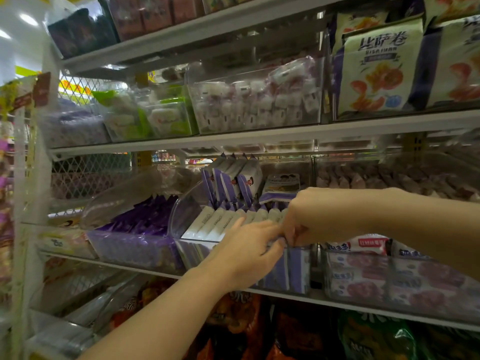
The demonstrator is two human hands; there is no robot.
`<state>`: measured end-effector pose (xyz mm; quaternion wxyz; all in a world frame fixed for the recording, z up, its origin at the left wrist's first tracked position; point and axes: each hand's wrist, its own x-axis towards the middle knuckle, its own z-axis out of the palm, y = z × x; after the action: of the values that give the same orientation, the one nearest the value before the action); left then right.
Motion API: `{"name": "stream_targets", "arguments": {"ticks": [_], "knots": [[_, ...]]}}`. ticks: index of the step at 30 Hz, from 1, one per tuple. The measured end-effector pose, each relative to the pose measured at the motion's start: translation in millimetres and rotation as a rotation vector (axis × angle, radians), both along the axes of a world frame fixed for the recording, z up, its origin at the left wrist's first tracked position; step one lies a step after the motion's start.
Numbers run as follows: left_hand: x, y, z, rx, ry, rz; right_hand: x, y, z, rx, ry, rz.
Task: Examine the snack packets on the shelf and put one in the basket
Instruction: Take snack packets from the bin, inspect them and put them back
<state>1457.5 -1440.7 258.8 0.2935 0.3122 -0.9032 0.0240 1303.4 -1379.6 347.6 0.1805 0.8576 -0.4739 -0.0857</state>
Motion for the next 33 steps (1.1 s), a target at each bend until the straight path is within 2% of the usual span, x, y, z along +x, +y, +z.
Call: {"name": "stream_targets", "arguments": {"ticks": [5, 9, 13, 16, 19, 27, 31, 33], "knots": [[4.2, -5.4, -5.1, -0.026, 0.017, 0.006, 3.5, -9.9, 5.7, 0.118, -0.022, -0.008], [4.7, -5.4, -8.5, -0.057, 0.029, 0.016, 10.3, -13.9, 9.1, 0.171, 0.101, -0.012], [8.8, -5.0, -9.4, -0.051, 0.028, 0.028, 15.8, -18.5, 6.0, 0.155, 0.171, -0.038], [10.1, -5.0, -9.6, -0.021, 0.002, 0.055, 10.1, -20.1, 2.2, 0.107, 0.15, -0.034], [9.8, -5.8, -10.0, -0.011, -0.012, 0.065, -5.5, -19.5, 8.8, -0.003, 0.014, -0.011], [9.2, 4.2, -5.6, 0.092, -0.039, 0.098, -27.9, -16.8, 25.4, -0.231, -0.575, 0.044], [14.7, 17.8, -1.2, 0.191, -0.007, 0.08, -15.0, -1.6, 30.6, -0.433, -0.648, 0.108], [23.5, 27.0, -2.9, 0.285, 0.142, 0.031, -3.3, 9.3, 30.1, -0.53, -0.685, 0.189]]}}
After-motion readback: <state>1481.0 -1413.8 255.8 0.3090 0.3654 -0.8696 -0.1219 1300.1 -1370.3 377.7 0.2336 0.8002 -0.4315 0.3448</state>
